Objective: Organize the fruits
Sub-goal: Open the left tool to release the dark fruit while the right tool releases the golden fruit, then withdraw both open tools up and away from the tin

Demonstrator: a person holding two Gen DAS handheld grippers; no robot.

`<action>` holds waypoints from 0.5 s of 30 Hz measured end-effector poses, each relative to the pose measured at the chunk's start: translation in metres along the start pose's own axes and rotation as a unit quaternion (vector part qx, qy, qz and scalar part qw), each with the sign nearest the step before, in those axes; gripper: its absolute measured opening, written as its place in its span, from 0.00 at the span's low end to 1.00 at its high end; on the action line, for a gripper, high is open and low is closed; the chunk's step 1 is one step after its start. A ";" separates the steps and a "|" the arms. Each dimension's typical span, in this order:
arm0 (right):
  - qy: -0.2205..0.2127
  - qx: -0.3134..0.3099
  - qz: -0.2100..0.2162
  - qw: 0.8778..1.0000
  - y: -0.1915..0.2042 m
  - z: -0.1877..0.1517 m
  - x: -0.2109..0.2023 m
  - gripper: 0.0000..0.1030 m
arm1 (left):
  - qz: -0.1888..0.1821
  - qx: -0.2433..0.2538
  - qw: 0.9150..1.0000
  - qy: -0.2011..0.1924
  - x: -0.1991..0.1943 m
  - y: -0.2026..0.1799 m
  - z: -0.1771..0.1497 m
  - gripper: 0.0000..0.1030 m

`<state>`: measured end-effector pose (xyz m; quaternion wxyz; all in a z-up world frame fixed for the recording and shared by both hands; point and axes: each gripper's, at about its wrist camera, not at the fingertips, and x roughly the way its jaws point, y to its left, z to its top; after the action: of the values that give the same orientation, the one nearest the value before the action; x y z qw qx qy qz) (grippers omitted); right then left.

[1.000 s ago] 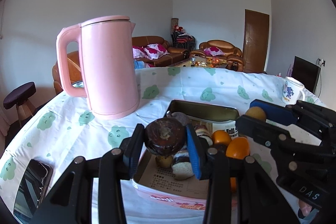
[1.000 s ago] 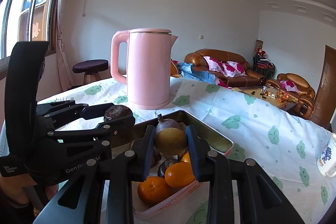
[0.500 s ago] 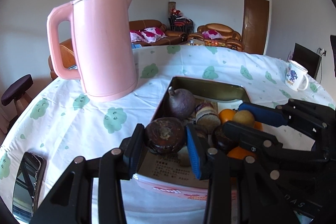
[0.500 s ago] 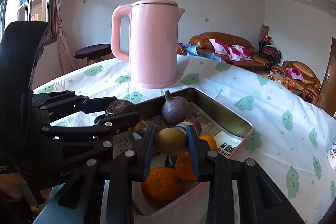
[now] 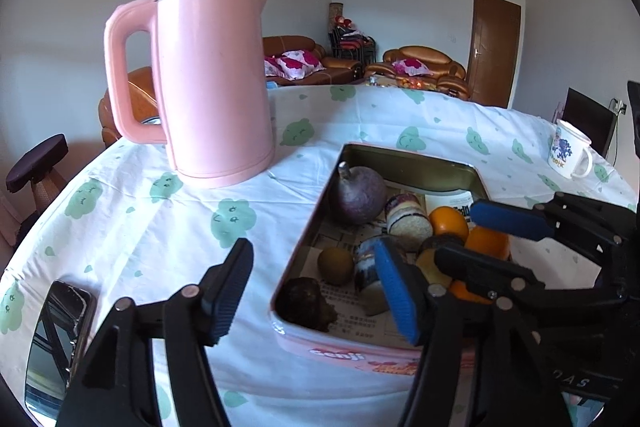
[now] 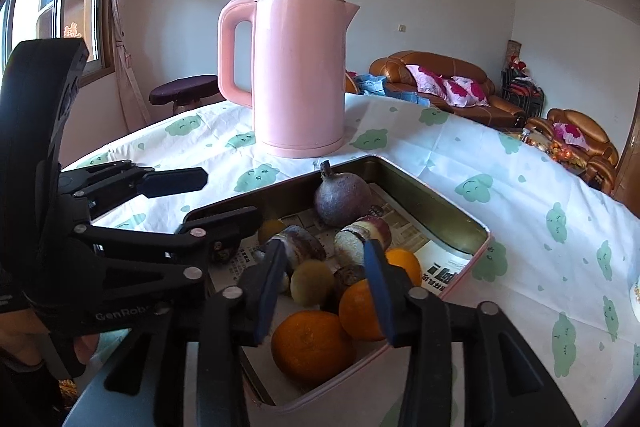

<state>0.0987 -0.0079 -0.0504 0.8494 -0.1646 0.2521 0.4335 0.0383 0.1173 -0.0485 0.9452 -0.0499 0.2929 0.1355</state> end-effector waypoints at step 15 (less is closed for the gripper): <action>-0.052 -0.009 -0.067 0.996 -0.001 -0.002 -0.059 0.63 | -0.005 -0.001 0.997 -0.076 -0.046 -0.012 0.011 0.91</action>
<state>0.0694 -0.0474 -0.0185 0.8869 -0.1659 0.1922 0.3860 0.0109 0.0968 -0.0132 0.9654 -0.0417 0.2195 0.1347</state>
